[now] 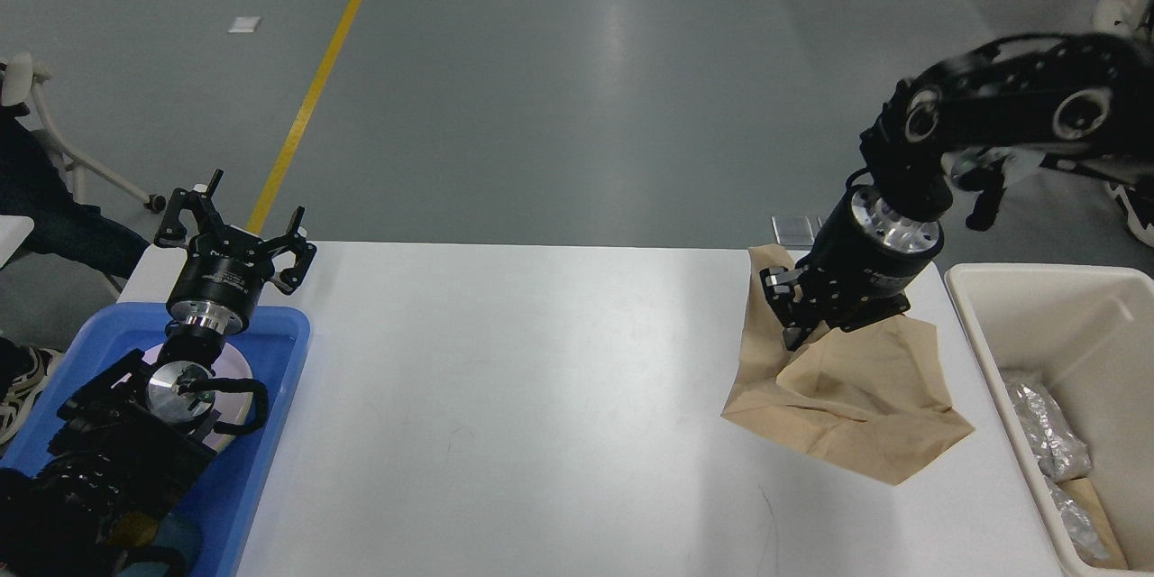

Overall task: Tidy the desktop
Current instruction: 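Carry the paper bag into the white bin and release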

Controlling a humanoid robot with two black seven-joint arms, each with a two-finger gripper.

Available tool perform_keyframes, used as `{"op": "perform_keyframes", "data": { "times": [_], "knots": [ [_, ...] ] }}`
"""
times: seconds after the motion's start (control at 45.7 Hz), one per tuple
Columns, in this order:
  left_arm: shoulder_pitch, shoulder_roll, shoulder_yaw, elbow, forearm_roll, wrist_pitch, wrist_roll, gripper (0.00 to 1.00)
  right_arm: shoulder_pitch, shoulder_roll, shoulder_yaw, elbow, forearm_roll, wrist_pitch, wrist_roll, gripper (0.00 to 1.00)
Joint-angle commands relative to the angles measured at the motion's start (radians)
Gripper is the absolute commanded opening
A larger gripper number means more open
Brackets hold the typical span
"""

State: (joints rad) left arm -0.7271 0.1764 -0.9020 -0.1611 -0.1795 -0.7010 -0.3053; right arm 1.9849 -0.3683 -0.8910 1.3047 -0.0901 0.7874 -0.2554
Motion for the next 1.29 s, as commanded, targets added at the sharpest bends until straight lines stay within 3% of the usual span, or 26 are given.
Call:
{"op": "perform_keyframes", "data": {
  "times": [0.0,0.131,0.35,0.569,0.853,0.875,0.897,0.919,0.962,1.072,1.268],
  "knots": [
    [0.000,0.000,0.000,0.000,0.000,0.000,0.000,0.97,0.135,-0.031,-0.043,-0.001,-0.002,0.059,0.001,0.00],
    [0.000,0.000,0.000,0.000,0.000,0.000,0.000,0.97,0.213,-0.031,-0.078,-0.013,-0.005,0.059,0.001,0.00],
    [0.000,0.000,0.000,0.000,0.000,0.000,0.000,0.97,0.163,-0.079,-0.169,-0.126,-0.010,0.041,0.002,0.00],
    [0.000,0.000,0.000,0.000,0.000,0.000,0.000,0.97,-0.112,-0.268,-0.192,-0.465,-0.010,0.035,0.002,0.00],
    [0.000,0.000,0.000,0.000,0.000,0.000,0.000,0.97,-0.579,-0.310,0.004,-0.818,-0.002,-0.094,0.008,0.00],
    [0.000,0.000,0.000,0.000,0.000,0.000,0.000,0.97,-0.613,-0.310,0.023,-0.835,-0.003,-0.120,0.008,0.06],
    [0.000,0.000,0.000,0.000,0.000,0.000,0.000,0.97,-0.644,-0.307,0.035,-0.852,-0.003,-0.152,0.008,0.18],
    [0.000,0.000,0.000,0.000,0.000,0.000,0.000,0.97,-0.716,-0.293,0.052,-0.898,-0.003,-0.263,0.008,0.59],
    [0.000,0.000,0.000,0.000,0.000,0.000,0.000,0.97,-0.771,-0.268,0.057,-0.929,-0.003,-0.380,0.008,0.97],
    [0.000,0.000,0.000,0.000,0.000,0.000,0.000,0.97,-0.911,-0.199,0.055,-0.972,-0.010,-0.617,0.008,1.00],
    [0.000,0.000,0.000,0.000,0.000,0.000,0.000,0.97,-1.026,-0.159,0.060,-1.041,-0.010,-0.648,0.008,1.00]
  ]
}}
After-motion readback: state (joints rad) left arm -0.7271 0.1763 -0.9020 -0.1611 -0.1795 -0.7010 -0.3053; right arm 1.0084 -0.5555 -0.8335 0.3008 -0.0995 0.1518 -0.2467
